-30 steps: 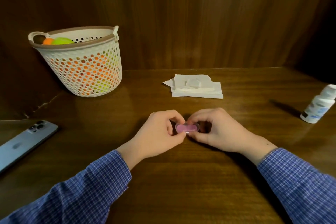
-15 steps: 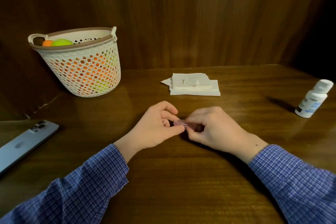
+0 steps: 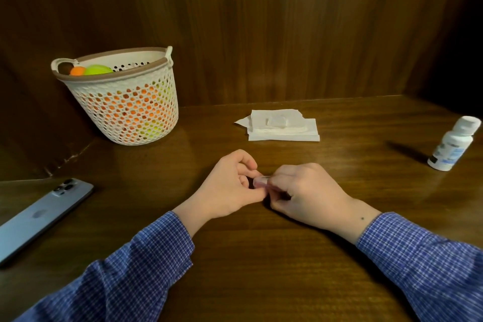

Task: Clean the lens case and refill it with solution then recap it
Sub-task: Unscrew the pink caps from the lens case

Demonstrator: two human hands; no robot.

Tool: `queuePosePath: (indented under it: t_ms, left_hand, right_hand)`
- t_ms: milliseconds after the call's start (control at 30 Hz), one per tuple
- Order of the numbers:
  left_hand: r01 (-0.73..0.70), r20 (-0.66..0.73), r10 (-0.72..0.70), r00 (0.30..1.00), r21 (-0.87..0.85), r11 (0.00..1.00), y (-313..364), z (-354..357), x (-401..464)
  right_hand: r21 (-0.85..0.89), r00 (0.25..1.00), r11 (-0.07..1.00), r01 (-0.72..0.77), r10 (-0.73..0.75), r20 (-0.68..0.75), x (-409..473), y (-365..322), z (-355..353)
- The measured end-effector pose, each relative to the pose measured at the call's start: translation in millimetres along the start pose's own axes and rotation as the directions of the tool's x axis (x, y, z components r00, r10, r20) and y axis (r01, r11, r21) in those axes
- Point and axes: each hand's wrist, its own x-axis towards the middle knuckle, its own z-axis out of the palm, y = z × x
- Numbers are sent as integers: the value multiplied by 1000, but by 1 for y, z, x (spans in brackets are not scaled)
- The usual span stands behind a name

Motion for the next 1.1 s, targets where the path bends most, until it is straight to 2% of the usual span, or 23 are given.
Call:
queuePosePath:
  t_ms: [200,533,633,733,900,1100]
  left_hand:
    - [36,13,-36,999,-40,999,1,-1,0]
    - [66,-5,-66,998,1,998,-2,-1,3]
    - [64,26,-64,998,-6,998,-2,-5,3]
    - [49,61,-51,997,35,998,-1,-9,2]
    - [-11,95,-1,995,124,992,-2,-8,0]
    - [12,18,-14,1000,134,991,-3,-5,0]
  right_hand:
    - [-20,1000,1000,5,-6,-16,0,0,0]
    - [-45,998,999,-11,8,-67,1,-2,5]
    - [9,999,1000,-19,20,-40,0,1,1]
    - [143,999,989,-46,46,1,1,7,-5]
    - [368,953,892,-263,300,-48,1,23,-5]
    - [540,816,676,-501,576,35,8,37,12]
